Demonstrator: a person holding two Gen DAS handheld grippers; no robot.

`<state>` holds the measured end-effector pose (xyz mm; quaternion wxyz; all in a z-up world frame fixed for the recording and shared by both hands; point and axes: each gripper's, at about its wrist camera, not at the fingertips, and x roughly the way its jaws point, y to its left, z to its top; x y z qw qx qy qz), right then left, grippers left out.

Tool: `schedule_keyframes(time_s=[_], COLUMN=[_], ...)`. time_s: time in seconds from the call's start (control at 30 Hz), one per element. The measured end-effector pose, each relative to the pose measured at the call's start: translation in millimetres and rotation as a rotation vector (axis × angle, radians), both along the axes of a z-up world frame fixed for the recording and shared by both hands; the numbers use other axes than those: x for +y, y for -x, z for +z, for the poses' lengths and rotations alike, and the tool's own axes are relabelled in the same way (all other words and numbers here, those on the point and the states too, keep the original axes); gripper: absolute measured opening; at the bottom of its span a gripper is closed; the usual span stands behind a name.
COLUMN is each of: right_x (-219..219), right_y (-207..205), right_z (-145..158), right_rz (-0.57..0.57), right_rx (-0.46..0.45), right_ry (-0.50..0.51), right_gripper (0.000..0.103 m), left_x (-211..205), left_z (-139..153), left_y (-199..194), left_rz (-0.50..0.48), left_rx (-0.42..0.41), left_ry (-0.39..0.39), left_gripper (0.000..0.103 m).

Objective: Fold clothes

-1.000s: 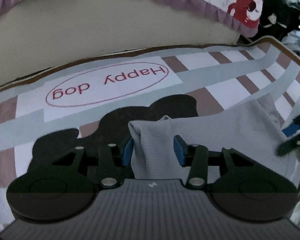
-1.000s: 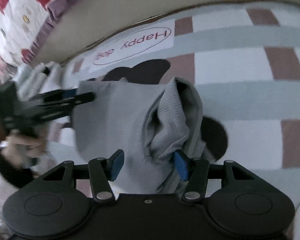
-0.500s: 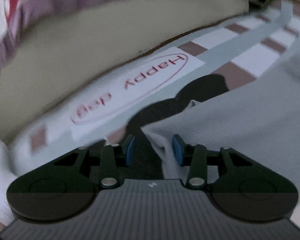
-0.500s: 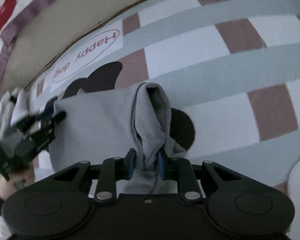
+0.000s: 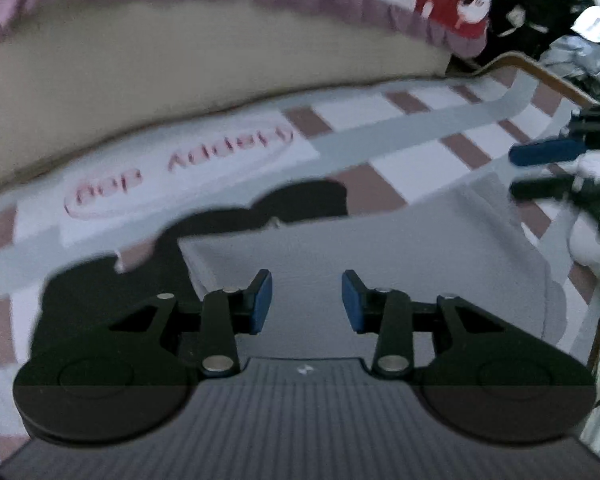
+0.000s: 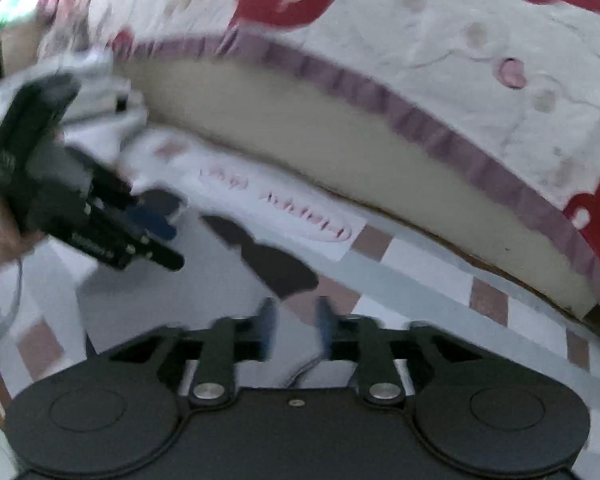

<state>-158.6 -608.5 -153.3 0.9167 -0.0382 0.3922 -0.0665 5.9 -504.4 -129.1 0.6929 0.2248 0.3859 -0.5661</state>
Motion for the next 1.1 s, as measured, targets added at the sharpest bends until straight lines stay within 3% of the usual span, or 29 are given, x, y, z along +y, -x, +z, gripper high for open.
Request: schedule_keyframes(time_s=[0.1,0.23,0.37,0.53,0.77,0.83,0.9,1.03,1.1], right_x=[-13.7,-45.6,-70.1,-72.1,-70.6,-62.2,-48.5,-31.4,-29.1], right_y=[-8.3,-2.2,-0.2,2.5,13.5,10.9,10.0,22.2,24.1], right_z=[-29.9,-53.0,-67.8,-68.0,-57.2,-51.7,-42.3,-22.9,-27.0], right_rz=[-0.061,-0.201,-0.252,-0.223,-0.259,-0.247,-0.194,-0.18,-0.186], right_rx=[0.162,0.22,0.226,0.246,0.315,0.348,0.369,0.387,0.42], right_ry=[-0.106,-0.322,-0.494,-0.519,-0.541,-0.508,-0.419,-0.351,-0.322], right_gripper=[0.03,0.03,0.031,0.033,0.044,0.044,0.043,0.043,0.044], left_x=[-10.3,-27.9,-58.9,-70.8,-28.5,-15.7,-2.9,13.3,16.0], left_z=[-15.6,-15.9,-13.7,6.5,129.5,165.8,204.7,214.4,192.7], left_y=[1.3,-2.8,-3.0,-12.9,-2.6,0.8,16.2,33.2,34.2], left_rz=[0.041,0.114,0.095,0.09,0.129,0.14,0.079,0.003,-0.023], left_rx=[0.02,0.044,-0.045,-0.108,-0.281,-0.331,-0.366,-0.348,-0.307], left_ry=[-0.091,-0.142,-0.239,-0.373,-0.426,-0.439,-0.363,-0.314,-0.324], left_gripper=[0.038,0.038,0.039,0.039,0.042,0.058,0.071,0.074,0.074])
